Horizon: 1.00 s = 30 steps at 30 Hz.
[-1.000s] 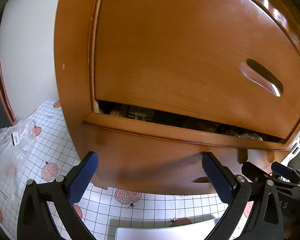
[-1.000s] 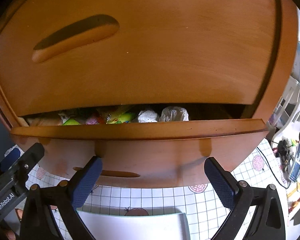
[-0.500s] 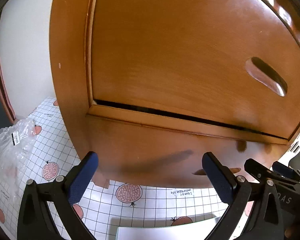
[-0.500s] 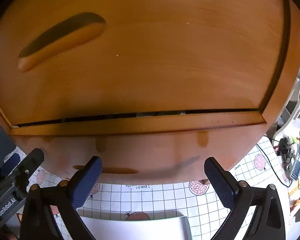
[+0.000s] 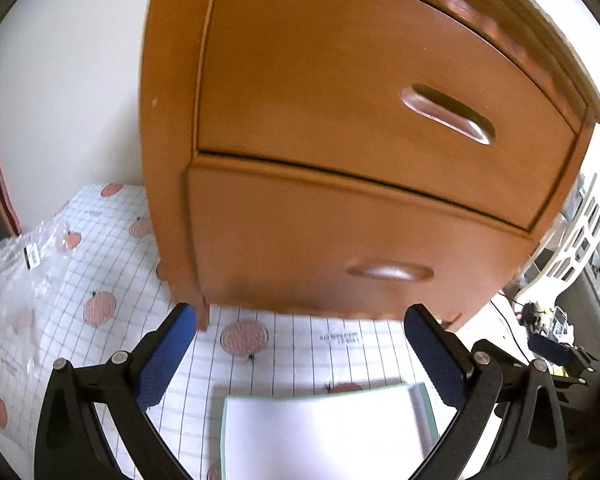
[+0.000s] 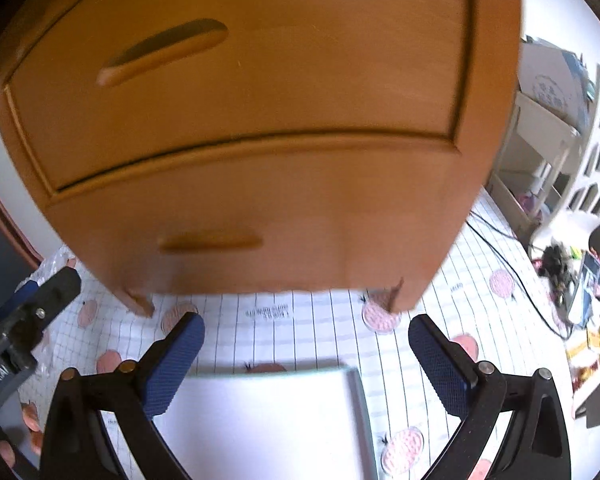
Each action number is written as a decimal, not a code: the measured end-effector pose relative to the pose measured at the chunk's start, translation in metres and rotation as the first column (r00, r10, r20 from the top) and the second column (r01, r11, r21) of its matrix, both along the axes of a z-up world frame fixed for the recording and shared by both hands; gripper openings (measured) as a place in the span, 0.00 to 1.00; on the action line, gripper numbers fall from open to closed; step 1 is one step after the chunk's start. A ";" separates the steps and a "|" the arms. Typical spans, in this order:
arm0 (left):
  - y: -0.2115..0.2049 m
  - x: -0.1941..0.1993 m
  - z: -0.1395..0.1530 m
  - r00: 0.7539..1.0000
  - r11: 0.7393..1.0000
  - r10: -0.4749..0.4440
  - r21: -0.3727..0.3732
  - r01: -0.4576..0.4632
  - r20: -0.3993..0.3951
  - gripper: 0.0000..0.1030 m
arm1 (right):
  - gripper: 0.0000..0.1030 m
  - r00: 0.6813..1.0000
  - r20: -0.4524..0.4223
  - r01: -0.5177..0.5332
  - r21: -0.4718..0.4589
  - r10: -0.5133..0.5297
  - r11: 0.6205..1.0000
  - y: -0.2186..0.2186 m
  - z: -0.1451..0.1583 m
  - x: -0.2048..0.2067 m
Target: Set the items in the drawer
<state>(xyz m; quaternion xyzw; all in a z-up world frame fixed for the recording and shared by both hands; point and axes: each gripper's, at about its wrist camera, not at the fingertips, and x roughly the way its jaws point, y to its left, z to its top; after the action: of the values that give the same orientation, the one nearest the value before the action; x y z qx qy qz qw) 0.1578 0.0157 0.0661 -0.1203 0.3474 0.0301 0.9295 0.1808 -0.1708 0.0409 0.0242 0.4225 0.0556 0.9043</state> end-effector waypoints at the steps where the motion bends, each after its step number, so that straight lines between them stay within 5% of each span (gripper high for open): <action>1: -0.001 -0.006 -0.001 1.000 1.000 0.006 0.009 -0.006 -0.005 1.00 | 1.00 1.000 -0.005 -0.001 -0.005 0.001 1.000 -0.003 -0.003 -0.003; 22: -0.035 -0.103 -0.031 0.999 0.981 -0.047 0.186 0.051 -0.026 1.00 | 1.00 0.995 -0.089 -0.045 -0.049 0.041 0.998 -0.040 -0.047 -0.102; 30: -0.037 -0.136 -0.049 0.995 0.978 -0.061 0.192 0.076 -0.083 1.00 | 1.00 0.995 -0.084 -0.050 -0.054 0.045 0.997 -0.037 -0.055 -0.122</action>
<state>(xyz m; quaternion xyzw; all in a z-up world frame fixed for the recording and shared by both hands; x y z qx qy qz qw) 0.0222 -0.0216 0.0168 -0.0154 0.3820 0.0368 0.9233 0.0590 -0.2082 -0.0143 -0.0091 0.4616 0.0643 0.8847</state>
